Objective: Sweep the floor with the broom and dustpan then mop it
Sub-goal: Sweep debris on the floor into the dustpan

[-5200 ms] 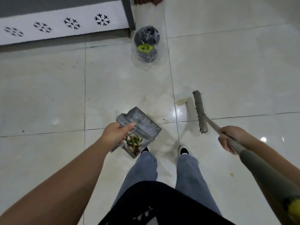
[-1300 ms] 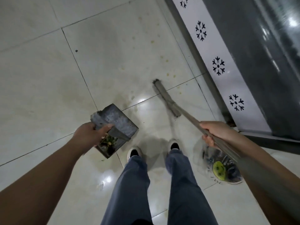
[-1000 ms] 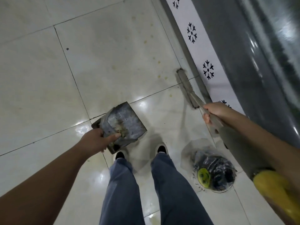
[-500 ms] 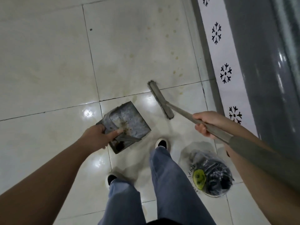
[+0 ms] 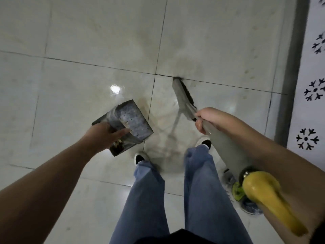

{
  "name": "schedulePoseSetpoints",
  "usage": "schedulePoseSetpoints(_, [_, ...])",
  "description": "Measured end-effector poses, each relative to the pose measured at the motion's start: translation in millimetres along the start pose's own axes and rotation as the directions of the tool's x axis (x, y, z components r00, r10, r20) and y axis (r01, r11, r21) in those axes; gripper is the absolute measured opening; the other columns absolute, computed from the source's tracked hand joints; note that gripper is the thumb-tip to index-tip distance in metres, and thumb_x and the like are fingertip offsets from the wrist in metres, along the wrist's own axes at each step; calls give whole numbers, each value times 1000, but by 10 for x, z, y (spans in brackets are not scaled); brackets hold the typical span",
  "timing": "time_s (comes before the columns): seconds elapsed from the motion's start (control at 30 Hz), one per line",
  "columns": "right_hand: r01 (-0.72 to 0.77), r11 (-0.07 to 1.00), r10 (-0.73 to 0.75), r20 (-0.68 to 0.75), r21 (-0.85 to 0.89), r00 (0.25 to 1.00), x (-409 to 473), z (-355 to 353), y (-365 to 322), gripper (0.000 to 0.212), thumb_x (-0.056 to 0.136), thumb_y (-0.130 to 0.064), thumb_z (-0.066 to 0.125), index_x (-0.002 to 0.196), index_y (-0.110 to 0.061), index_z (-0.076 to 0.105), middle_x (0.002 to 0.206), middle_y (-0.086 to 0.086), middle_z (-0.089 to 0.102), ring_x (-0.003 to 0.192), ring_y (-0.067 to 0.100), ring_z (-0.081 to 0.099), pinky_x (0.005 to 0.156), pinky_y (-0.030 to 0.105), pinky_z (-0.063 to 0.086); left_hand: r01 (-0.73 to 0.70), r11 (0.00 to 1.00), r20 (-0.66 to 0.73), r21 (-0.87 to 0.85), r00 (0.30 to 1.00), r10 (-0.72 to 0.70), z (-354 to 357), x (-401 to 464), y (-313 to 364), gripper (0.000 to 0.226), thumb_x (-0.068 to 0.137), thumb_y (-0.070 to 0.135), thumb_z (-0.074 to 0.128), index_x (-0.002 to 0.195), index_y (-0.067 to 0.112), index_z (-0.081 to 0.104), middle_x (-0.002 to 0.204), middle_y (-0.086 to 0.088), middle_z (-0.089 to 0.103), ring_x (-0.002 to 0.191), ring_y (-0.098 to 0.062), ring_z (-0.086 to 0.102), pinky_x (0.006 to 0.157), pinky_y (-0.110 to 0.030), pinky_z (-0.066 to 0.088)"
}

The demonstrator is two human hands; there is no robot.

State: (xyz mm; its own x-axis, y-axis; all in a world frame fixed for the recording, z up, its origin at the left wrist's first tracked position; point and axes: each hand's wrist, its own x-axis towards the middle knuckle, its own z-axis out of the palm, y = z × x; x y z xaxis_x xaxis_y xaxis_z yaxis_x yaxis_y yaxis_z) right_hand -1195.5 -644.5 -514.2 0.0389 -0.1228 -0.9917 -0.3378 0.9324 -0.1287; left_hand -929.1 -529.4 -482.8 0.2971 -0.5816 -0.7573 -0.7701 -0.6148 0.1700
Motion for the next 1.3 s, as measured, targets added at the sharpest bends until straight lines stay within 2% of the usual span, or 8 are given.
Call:
schedulePoseSetpoints(0.1, [-143, 981, 133, 88, 130, 987, -81, 524, 42, 33, 101, -16, 31, 68, -9, 34, 27, 4, 34, 15, 7, 31, 21, 10, 25, 10, 1000, 6, -11, 1000, -10, -8, -108, -543, 43, 83, 53, 56, 60, 17, 54, 55, -1, 56, 52, -13, 54, 48, -22, 40])
schedulePoseSetpoints(0.37, [-159, 987, 159, -40, 14, 986, -379, 1068, 89, 28, 100, -28, 37, 78, -10, 39, 31, 0, 35, 18, 3, 28, 22, 7, 24, 118, 989, 32, -88, 993, -116, -86, -179, -1619, 48, 85, 53, 54, 76, 7, 65, 67, -9, 62, 65, -24, 57, 62, -28, 43])
schedulePoseSetpoints(0.5, [-72, 996, 62, -182, -49, 981, -239, 1427, 17, 27, 99, -18, 38, 72, -12, 37, 55, 7, 33, 14, 7, 27, 27, 4, 26, 141, 985, 45, -95, 990, -137, -28, -131, -1930, 47, 85, 57, 51, 64, 15, 55, 62, -4, 58, 66, -24, 56, 62, -27, 40])
schedulePoseSetpoints(0.6, [-84, 992, 62, -207, -98, 976, -45, 1712, -111, 31, 98, -17, 40, 68, -9, 35, 59, 5, 32, 14, 9, 29, 26, 5, 25, 168, 974, 70, -150, 985, -159, 22, -96, -2142, 50, 84, 58, 51, 74, 10, 60, 66, -7, 61, 67, -24, 58, 62, -27, 44])
schedulePoseSetpoints(0.83, [-281, 959, 283, 33, -46, 959, -128, 2379, 41, 37, 98, -29, 40, 66, -11, 36, 30, -1, 35, 16, 5, 31, 21, 11, 25, 219, 945, 104, -243, 975, -199, 172, -159, -2533, 59, 80, 60, 52, 85, 2, 63, 76, -13, 65, 68, -23, 61, 64, -30, 49])
schedulePoseSetpoints(0.97, [-219, 970, 225, 44, -106, 973, -335, 2581, 152, 30, 100, -31, 40, 77, -11, 39, 32, -2, 37, 19, 1, 31, 21, 9, 25, 247, 928, 92, -281, 969, -230, 180, -226, -2703, 59, 80, 59, 52, 82, 1, 64, 70, -11, 63, 60, -19, 58, 57, -27, 46])
schedulePoseSetpoints(1.13, [-108, 962, 109, -11, -251, 994, -461, 2796, 27, 20, 100, -24, 38, 81, -22, 44, 29, -1, 37, 18, 3, 29, 27, 4, 26, 253, 916, 77, -312, 967, -241, 220, -270, -2863, 56, 83, 56, 52, 90, 3, 65, 76, -13, 66, 67, -23, 60, 67, -32, 51])
schedulePoseSetpoints(1.3, [-21, 908, -26, -105, -419, 994, -229, 2916, -238, 18, 98, -17, 39, 80, -19, 43, 59, 5, 35, 17, 5, 30, 29, 6, 29, 312, 877, 98, -365, 950, -297, 374, -367, -3003, 60, 74, 66, 51, 81, 7, 62, 65, -5, 61, 59, -16, 59, 58, -27, 49])
